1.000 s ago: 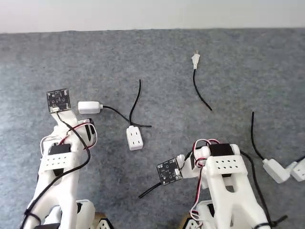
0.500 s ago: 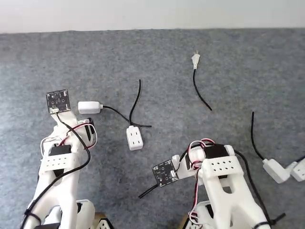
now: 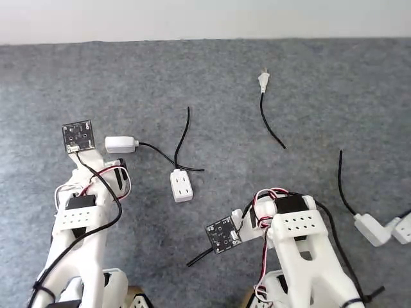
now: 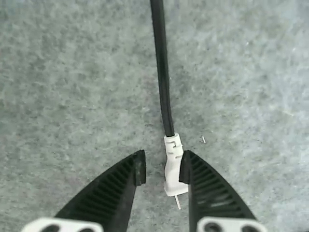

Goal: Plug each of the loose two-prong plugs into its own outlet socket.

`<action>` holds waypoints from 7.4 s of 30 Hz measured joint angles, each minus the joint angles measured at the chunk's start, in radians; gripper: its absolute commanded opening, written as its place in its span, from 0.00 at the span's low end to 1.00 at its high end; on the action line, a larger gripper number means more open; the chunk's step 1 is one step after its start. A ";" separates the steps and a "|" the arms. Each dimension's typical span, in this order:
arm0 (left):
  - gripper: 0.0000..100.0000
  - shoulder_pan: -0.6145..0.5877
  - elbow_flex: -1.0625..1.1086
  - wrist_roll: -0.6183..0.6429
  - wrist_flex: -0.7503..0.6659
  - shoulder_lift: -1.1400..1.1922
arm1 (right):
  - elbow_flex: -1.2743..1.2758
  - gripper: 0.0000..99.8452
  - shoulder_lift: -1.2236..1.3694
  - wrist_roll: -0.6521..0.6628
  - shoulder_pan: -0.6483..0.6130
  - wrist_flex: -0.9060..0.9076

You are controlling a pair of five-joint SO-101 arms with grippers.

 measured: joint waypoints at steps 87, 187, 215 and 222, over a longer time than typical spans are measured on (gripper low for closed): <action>0.16 0.000 0.000 -0.002 0.000 0.000 | -0.466 0.01 0.327 -1.936 -0.178 -0.196; 0.01 0.209 0.368 0.163 -0.496 -0.391 | 0.005 0.01 -0.302 -1.961 -0.542 -0.473; 0.01 0.158 0.368 0.181 -0.565 -0.393 | -0.032 0.01 0.163 -1.910 -0.473 -0.974; 0.01 0.158 0.368 0.181 -0.565 -0.393 | -0.044 0.01 0.249 -1.910 -0.473 -1.057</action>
